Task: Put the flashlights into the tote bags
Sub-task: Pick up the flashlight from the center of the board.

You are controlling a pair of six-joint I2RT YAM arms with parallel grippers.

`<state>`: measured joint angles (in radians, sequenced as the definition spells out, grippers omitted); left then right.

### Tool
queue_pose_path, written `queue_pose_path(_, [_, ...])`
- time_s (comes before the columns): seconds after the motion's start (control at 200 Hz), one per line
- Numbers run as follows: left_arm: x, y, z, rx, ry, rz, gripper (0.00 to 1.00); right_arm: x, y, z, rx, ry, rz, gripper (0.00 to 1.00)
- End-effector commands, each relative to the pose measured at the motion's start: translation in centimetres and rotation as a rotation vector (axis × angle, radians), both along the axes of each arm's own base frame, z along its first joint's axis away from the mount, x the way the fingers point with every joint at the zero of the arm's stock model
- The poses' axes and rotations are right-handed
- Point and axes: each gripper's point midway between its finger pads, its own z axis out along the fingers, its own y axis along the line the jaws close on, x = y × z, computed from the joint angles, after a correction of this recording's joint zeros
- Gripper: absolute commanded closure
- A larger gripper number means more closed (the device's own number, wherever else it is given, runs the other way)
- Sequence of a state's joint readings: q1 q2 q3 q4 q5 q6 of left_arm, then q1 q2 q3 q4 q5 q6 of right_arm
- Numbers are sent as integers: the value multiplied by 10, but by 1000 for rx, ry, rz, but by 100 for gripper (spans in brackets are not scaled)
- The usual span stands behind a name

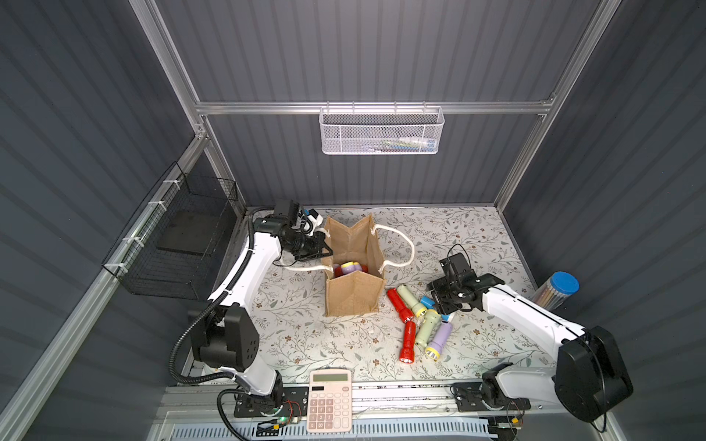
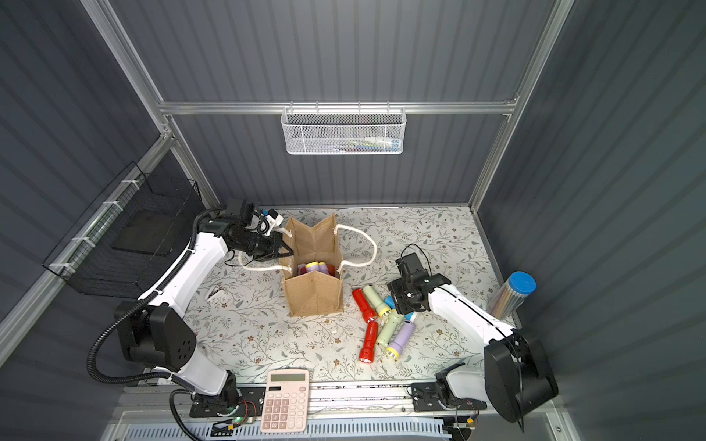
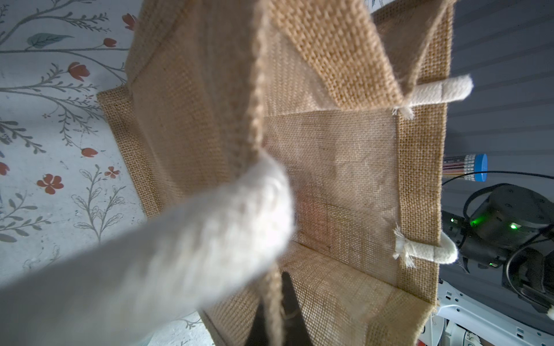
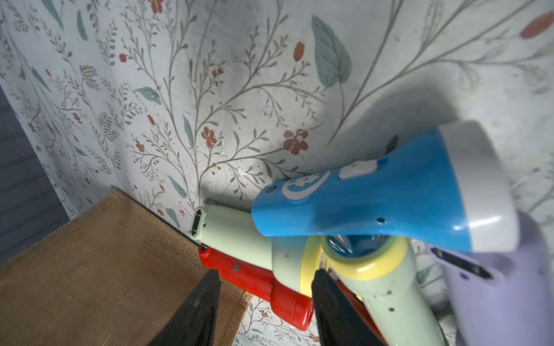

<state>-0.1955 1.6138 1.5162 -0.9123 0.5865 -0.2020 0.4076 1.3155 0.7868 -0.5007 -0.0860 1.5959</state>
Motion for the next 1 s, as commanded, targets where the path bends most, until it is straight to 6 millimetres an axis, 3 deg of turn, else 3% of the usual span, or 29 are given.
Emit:
queue_pose_path(0.0, [0, -1, 12, -12, -51, -18, 100, 0, -4, -16, -20, 47, -69, 47])
queue_pose_path(0.155, [-1, -1, 9, -7, -45, -23, 100, 0, 2, -26, -10, 101, -63, 47])
queue_pose_path(0.405, [0, 0, 5, 0, -36, -22, 100, -5, -4, -39, -46, 142, -85, 48])
queue_pose_path(0.775, [2, 0, 2, 4, -29, -22, 100, 1, -20, -49, -135, 146, -110, 48])
queue_pose_path(0.995, [3, 1, 1, 12, -25, -19, 100, 12, -25, -56, -196, 172, -32, 49])
